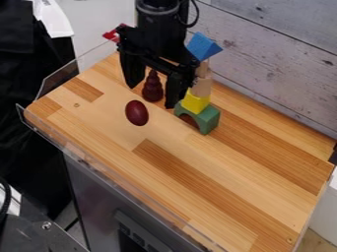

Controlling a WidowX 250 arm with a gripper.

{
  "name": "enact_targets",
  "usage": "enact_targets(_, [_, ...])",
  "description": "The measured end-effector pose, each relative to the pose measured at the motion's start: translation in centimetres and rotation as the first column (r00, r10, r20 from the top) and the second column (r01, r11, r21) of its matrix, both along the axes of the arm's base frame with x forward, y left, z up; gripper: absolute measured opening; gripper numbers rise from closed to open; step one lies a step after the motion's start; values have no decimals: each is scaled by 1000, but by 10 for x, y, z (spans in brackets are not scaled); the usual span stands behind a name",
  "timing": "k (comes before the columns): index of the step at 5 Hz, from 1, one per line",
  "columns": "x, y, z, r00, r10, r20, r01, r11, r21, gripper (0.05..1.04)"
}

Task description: Move the brown egg to the right

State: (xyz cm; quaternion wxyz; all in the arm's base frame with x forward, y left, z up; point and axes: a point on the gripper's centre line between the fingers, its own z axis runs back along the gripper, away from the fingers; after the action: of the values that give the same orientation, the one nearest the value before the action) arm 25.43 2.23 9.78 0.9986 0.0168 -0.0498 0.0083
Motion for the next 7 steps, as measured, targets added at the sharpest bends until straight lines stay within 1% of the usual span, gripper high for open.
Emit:
enact_targets(1, [-4,0,-6,1000,4,-26,-4,1000,-3,999])
enact_targets(2, [-6,8,-10,998,59,-37,-60,998,-7,999])
enact_targets(3, [-10,18,-13,984,168,-61,-167,986,21,999])
enact_targets(4, [-7,26,-13,932,361,-27,-360,933,33,999])
enact_targets(5, [-1,30,-21,864,503,-4,-503,864,4,999])
enact_targets(6, [5,34,-32,823,569,0,-568,822,-28,999])
enact_targets(7, [10,42,-44,811,585,9,-585,811,-34,999])
